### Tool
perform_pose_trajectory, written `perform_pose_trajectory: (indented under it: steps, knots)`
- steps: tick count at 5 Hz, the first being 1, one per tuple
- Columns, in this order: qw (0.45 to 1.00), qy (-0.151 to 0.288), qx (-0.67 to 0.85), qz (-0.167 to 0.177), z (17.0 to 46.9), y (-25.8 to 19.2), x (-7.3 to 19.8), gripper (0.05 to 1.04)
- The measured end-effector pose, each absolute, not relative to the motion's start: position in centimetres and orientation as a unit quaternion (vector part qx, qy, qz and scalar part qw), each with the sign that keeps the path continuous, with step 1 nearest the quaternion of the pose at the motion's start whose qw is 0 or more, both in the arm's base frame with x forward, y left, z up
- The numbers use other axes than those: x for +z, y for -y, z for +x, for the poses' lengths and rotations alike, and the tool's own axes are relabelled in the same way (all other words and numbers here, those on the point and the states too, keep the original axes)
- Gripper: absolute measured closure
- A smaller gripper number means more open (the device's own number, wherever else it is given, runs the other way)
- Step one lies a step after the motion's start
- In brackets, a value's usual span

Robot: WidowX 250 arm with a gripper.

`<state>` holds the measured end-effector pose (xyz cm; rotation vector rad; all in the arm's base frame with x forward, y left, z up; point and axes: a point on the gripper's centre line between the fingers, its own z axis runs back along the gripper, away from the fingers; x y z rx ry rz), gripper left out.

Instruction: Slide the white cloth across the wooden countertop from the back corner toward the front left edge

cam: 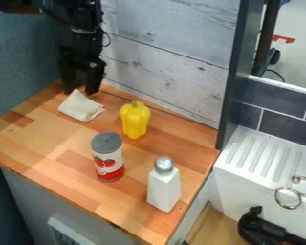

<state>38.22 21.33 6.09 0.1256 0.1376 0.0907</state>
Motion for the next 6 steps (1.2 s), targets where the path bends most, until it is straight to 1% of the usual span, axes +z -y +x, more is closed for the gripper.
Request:
perform_pose_trajectory:
  steps: [1,2,3,4,5,6]
  knots:
    - [0.993,-0.085,0.057,0.053,37.8,-22.4,4.7,0.083]
    - [0.993,-0.104,0.049,0.040,38.0,-22.3,2.9,0.083]
    - [0.994,-0.102,0.039,0.025,38.1,-22.0,2.1,0.083]
    - [0.995,-0.089,0.032,0.026,38.6,-22.1,1.6,0.083]
    - [0.995,-0.094,0.035,0.024,38.4,-22.0,1.2,0.083]
    - [0.993,-0.108,0.048,0.021,36.5,-21.6,0.7,0.083]
